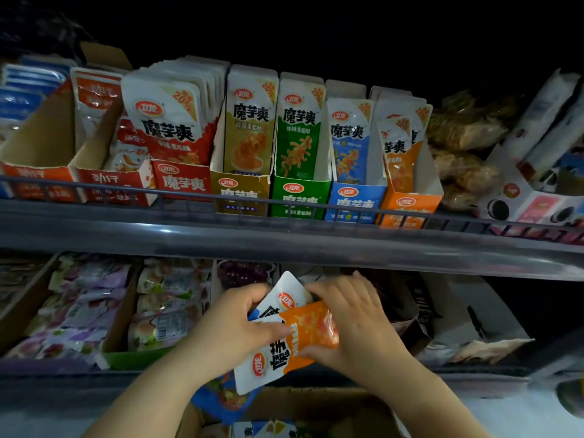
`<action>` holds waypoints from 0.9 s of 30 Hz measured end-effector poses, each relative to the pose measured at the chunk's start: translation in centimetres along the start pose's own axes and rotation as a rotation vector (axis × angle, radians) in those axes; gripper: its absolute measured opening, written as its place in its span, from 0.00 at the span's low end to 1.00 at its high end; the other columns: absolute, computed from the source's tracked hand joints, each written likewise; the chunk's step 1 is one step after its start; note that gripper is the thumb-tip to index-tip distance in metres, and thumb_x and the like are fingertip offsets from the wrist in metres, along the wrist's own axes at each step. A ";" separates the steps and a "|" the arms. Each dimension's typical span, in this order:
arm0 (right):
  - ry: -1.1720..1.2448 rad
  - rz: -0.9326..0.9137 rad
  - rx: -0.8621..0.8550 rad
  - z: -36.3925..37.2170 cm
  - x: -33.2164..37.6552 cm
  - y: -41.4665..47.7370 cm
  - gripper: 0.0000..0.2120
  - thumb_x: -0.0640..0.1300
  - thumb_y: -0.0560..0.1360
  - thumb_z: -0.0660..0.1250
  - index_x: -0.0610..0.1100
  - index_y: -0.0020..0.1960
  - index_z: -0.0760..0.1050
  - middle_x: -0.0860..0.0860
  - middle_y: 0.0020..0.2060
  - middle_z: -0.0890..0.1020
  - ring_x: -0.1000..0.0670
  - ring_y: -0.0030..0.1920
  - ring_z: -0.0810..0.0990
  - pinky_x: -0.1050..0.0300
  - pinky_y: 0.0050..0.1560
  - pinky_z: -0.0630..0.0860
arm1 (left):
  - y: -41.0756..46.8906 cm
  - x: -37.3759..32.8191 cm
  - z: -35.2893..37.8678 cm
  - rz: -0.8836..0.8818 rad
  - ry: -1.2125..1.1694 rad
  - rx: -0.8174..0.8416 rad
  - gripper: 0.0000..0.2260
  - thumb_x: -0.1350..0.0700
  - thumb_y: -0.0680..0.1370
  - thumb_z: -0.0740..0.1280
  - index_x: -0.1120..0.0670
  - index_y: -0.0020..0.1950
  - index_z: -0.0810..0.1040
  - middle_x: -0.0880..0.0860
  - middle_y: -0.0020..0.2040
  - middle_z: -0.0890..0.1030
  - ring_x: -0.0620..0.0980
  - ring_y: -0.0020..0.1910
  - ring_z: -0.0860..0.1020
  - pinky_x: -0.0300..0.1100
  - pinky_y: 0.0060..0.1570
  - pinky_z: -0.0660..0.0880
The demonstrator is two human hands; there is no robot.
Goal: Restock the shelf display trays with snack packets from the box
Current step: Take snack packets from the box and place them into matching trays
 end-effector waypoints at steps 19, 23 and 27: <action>1.197 0.645 -0.012 -0.2 -0.4 0.5 0.05 0.41 0.72 0.67 0.47 0.38 0.74 0.54 0.31 0.79 0.63 0.29 0.77 0.72 0.30 0.72 | 0.6 -0.3 -1.4 -0.014 -0.451 -0.289 0.08 0.65 0.71 0.69 0.52 0.38 0.79 0.46 0.32 0.84 0.43 0.31 0.81 0.35 0.30 0.78; 1.324 0.746 -0.038 0.7 0.4 0.4 0.03 0.42 0.73 0.66 0.46 0.40 0.74 0.53 0.31 0.81 0.60 0.32 0.79 0.67 0.32 0.76 | 0.5 -0.2 -0.3 -0.018 -0.421 -0.292 0.08 0.63 0.71 0.69 0.50 0.38 0.79 0.44 0.32 0.83 0.42 0.31 0.82 0.34 0.29 0.77; 1.243 0.697 0.075 1.1 1.3 0.4 0.05 0.43 0.74 0.65 0.51 0.44 0.70 0.52 0.41 0.81 0.57 0.41 0.80 0.64 0.41 0.79 | 0.7 -0.2 0.2 0.002 -0.328 -0.329 0.09 0.60 0.71 0.70 0.45 0.36 0.77 0.39 0.30 0.82 0.40 0.33 0.81 0.36 0.34 0.76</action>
Point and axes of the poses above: each hand's wrist, its own y-axis towards the middle knuckle, its own z-axis out of the palm, x = y × z, the point moved 2 cm from there along y, towards the middle knuckle
